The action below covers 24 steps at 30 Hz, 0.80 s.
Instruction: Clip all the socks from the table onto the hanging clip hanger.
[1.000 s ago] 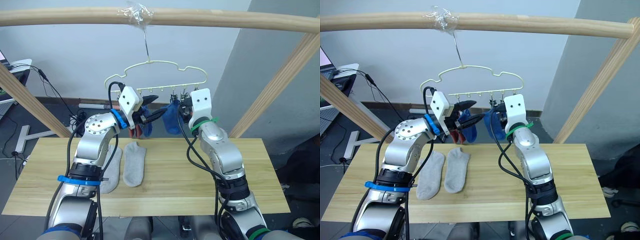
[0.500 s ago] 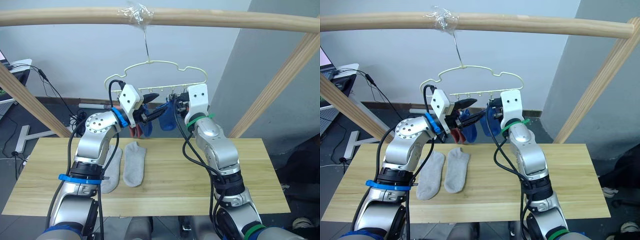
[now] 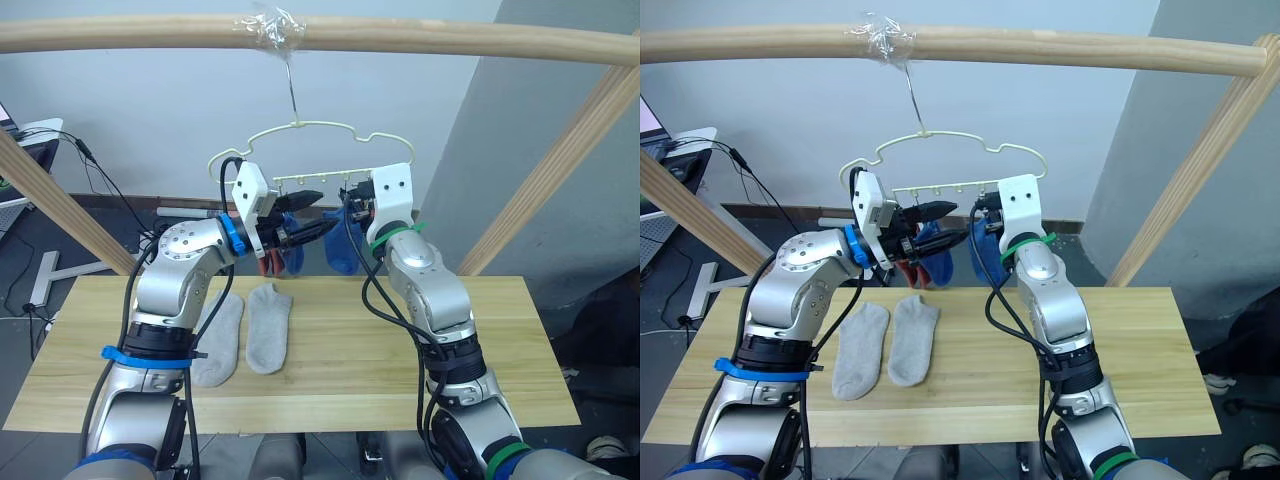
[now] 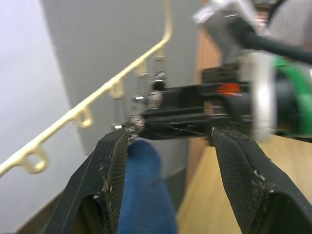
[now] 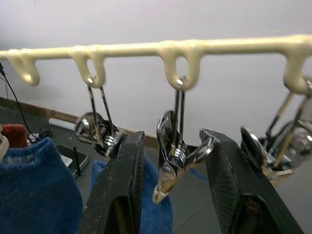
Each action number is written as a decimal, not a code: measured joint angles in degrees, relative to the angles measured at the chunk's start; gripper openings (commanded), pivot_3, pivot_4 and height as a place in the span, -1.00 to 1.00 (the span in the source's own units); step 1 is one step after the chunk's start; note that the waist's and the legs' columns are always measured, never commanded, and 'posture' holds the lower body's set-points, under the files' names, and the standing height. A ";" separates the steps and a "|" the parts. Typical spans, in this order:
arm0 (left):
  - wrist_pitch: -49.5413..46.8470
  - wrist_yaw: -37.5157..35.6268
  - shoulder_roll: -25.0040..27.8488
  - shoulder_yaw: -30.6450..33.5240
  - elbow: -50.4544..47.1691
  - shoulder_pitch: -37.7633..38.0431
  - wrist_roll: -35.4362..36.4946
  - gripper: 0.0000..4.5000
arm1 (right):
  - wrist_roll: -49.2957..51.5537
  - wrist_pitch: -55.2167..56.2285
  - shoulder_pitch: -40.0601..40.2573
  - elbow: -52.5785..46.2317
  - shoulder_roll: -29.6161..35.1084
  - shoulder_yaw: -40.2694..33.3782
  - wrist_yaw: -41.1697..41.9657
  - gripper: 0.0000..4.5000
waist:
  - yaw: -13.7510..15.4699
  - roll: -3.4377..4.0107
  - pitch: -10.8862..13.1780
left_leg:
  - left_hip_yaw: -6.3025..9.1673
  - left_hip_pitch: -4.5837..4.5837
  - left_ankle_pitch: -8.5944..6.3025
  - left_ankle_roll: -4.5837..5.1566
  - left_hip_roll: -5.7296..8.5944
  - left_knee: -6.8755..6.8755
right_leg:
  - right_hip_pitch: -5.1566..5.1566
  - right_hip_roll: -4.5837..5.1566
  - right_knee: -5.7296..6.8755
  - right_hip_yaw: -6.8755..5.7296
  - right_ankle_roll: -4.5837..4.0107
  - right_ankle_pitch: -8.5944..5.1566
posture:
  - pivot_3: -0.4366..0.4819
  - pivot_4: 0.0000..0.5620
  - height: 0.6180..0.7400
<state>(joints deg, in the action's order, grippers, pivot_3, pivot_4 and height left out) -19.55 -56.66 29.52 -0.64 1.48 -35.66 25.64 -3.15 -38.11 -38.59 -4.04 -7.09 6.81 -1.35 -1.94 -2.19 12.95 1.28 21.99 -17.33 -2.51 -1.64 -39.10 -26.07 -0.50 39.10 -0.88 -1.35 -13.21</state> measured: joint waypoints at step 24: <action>-1.41 0.97 -0.25 -0.02 -0.98 -0.23 -0.50 0.27 | 1.83 0.80 -1.49 2.09 -0.43 -0.51 -0.30 -0.17 | 0.08 0.00 0.00 | 0.01 0.02 0.00 0.00 0.01 0.00 | -0.01 0.01 -0.02 0.02 0.00 0.00 | -0.11 -0.29 0.37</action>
<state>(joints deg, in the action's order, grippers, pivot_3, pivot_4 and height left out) -20.97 -55.69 29.27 -0.66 0.50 -35.89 25.14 -1.32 -37.31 -40.07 -1.95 -7.52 6.30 -1.65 -1.86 -2.19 12.95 1.28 22.01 -17.33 -2.51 -1.63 -39.10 -26.07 -0.49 39.08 -0.86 -1.35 -13.21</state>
